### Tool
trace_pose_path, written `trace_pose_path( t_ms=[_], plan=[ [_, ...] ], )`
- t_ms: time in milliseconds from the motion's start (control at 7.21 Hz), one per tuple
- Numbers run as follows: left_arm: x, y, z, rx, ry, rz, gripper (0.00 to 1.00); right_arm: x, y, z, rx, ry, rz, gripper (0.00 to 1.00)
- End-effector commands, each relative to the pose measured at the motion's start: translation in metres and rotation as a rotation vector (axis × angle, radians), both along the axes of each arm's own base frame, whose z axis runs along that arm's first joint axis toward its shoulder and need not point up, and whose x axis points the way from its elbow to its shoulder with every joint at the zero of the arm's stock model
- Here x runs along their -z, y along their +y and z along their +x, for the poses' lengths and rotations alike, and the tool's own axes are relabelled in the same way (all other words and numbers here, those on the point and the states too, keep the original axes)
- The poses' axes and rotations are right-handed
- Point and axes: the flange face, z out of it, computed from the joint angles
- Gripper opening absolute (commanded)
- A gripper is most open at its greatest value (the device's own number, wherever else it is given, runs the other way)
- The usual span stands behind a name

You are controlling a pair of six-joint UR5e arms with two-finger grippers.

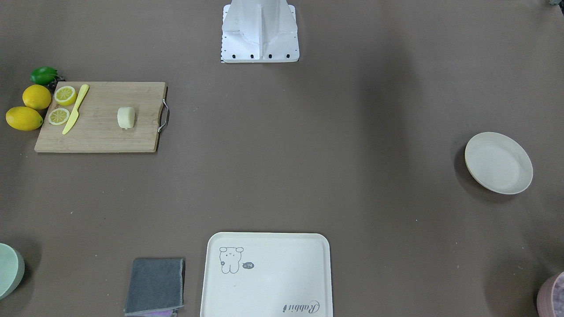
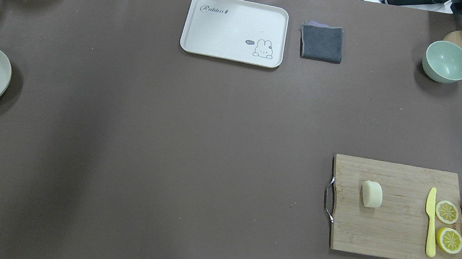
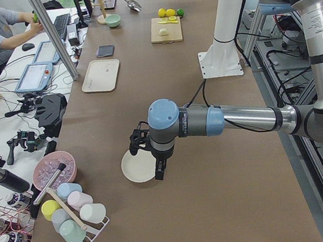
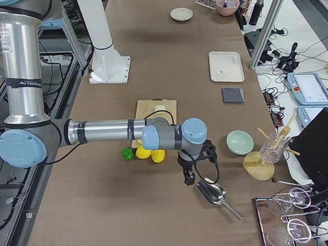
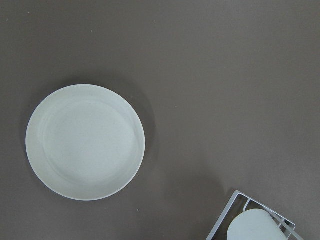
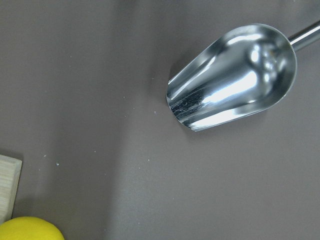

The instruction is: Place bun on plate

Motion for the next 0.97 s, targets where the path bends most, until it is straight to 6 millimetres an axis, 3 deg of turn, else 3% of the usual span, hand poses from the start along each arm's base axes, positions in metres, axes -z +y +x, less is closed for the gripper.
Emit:
trace_pose_path(
  t_ms=[0, 139, 416, 554, 693, 832],
  plan=[
    [-0.022, -0.036, 0.037, -0.05, 0.0, -0.007, 0.97, -0.001, -0.001, 0.0, 0.0, -0.002, -0.004, 1.0],
    [-0.038, -0.052, 0.061, -0.025, 0.01, -0.016, 0.97, 0.0, -0.001, 0.0, -0.002, -0.002, -0.003, 1.0],
    [-0.07, -0.108, 0.12, 0.002, 0.039, -0.036, 0.97, -0.002, -0.001, 0.0, -0.002, -0.003, -0.007, 1.0],
    [-0.09, -0.136, 0.13, 0.046, 0.055, -0.046, 0.97, -0.002, -0.001, 0.0, -0.002, -0.003, -0.005, 1.0],
    [-0.093, -0.142, 0.143, 0.076, 0.058, -0.059, 0.97, -0.002, -0.004, -0.002, 0.001, -0.003, -0.005, 1.0],
    [-0.091, -0.149, 0.177, 0.074, -0.001, -0.055, 0.97, -0.002, -0.003, -0.001, 0.0, -0.003, -0.005, 1.0]
  ],
)
